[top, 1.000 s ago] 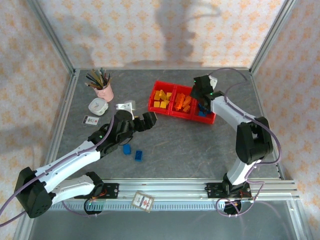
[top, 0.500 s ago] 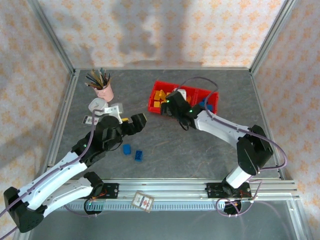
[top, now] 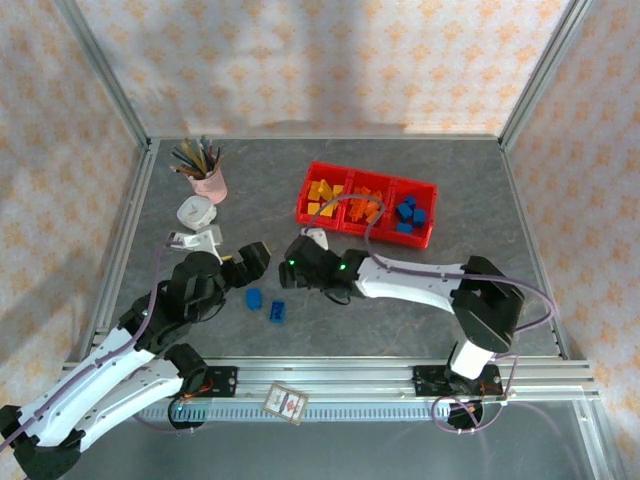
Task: Sort the legos into containers by color
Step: Move the lego to the bottom-center of the table.
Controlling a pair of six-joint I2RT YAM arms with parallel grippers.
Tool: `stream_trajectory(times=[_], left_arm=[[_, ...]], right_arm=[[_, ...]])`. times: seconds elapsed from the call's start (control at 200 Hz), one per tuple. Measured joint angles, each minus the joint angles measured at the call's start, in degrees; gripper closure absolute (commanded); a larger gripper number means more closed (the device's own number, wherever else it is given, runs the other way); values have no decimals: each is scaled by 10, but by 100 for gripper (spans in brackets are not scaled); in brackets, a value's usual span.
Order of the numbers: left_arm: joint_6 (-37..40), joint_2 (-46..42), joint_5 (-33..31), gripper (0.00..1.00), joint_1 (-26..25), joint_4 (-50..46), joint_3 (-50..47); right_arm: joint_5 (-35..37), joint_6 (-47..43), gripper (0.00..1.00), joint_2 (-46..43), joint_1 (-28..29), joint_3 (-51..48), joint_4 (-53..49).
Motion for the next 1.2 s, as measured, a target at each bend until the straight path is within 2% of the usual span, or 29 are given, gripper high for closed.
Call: stream_trajectory(times=[0.285, 0.566, 0.771, 1.106, 1.201], left_arm=[[-24, -45, -24, 1, 0, -45, -3], [-38, -74, -42, 1, 0, -72, -3], [-44, -74, -48, 1, 0, -76, -3], [-44, -73, -50, 1, 0, -76, -3], [-44, -71, -50, 1, 0, -76, -3]], right_arm=[[-27, 34, 9, 65, 65, 6, 16], [-30, 50, 9, 126, 80, 39, 18], [-16, 57, 15, 141, 81, 56, 0], [32, 68, 32, 141, 82, 60, -47], [35, 68, 32, 141, 82, 66, -62]])
